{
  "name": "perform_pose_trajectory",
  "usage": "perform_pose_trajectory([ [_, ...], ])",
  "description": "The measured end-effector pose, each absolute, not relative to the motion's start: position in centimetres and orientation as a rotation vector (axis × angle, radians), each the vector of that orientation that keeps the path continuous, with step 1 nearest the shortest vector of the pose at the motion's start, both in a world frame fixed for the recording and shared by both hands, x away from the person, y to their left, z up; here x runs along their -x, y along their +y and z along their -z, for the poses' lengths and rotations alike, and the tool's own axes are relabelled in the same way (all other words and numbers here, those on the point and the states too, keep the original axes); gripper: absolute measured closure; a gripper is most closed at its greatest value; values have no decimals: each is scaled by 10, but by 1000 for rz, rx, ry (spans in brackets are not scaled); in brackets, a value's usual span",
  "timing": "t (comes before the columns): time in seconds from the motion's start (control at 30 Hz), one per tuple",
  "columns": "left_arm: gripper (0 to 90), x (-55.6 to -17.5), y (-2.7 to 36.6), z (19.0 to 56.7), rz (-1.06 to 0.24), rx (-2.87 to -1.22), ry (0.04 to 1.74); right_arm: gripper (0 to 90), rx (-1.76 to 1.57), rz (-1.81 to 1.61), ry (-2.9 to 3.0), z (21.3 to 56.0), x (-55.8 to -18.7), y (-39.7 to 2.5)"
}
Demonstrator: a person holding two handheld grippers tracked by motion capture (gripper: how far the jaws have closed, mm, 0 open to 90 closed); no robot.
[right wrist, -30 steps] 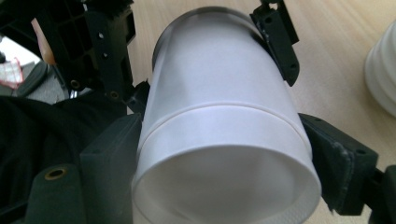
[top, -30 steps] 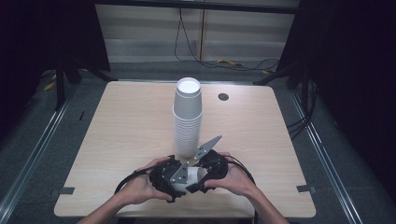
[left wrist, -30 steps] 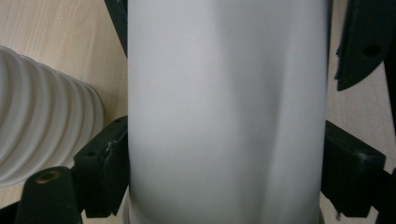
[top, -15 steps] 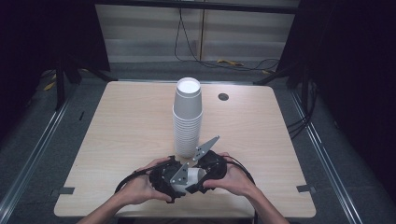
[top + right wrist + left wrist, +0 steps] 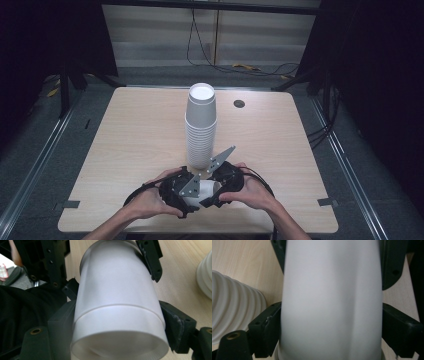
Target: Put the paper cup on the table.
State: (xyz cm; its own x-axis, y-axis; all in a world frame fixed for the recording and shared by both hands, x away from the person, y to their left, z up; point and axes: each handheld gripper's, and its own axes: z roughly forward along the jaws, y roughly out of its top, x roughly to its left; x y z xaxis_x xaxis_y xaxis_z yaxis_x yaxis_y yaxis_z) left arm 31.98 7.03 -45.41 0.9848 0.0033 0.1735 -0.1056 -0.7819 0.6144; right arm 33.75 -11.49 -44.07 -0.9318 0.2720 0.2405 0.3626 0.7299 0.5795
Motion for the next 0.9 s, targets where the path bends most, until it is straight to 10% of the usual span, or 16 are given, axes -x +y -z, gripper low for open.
perform_pose_trajectory([
  [0.9,142,-329,88,443,-127,-2320,-61,232,494,995,-2805,436,-335,-116],
])
